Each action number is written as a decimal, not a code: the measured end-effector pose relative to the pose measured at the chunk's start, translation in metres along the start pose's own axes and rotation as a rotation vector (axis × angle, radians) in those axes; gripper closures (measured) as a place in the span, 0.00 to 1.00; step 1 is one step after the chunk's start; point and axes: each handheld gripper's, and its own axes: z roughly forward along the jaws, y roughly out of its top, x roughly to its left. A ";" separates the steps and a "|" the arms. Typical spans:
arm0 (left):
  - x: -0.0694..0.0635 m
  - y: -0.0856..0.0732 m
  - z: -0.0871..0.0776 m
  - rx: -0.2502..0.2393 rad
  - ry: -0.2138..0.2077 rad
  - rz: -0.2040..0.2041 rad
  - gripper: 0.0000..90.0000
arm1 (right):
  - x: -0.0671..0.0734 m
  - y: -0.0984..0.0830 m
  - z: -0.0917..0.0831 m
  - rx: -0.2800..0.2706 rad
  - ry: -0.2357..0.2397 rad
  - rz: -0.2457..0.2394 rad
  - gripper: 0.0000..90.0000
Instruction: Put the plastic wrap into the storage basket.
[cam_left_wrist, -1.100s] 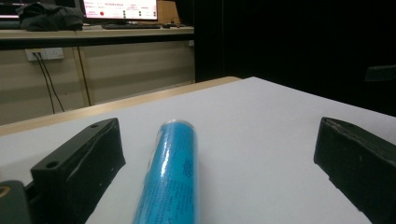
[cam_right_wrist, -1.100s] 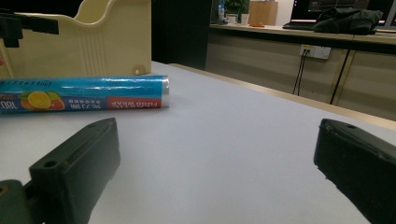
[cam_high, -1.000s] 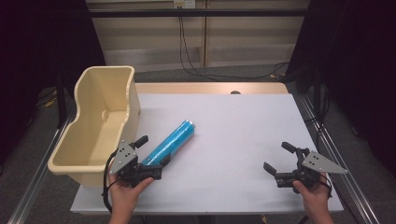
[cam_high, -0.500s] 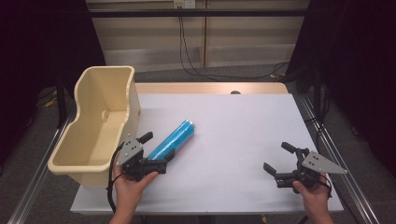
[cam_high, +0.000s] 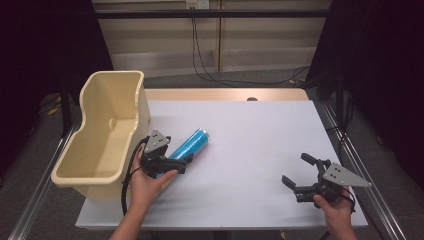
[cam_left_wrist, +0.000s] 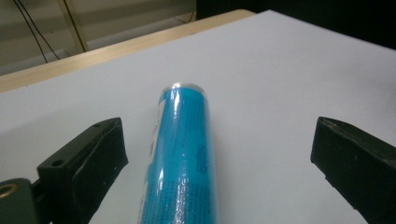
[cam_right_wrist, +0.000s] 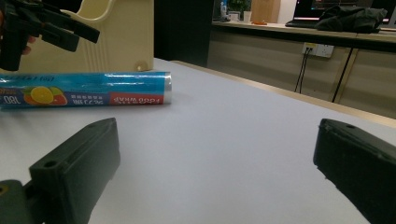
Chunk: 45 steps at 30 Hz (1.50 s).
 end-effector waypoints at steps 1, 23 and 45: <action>0.000 0.000 0.000 0.000 0.000 0.000 0.03 | 0.000 0.000 0.000 0.000 0.000 0.000 0.00; 0.017 0.012 0.031 0.456 0.007 -0.013 0.05 | 0.000 0.000 0.000 0.003 0.005 0.000 0.00; 0.023 -0.010 0.054 0.641 0.000 -0.020 0.24 | 0.000 0.000 -0.001 0.007 0.007 -0.003 0.00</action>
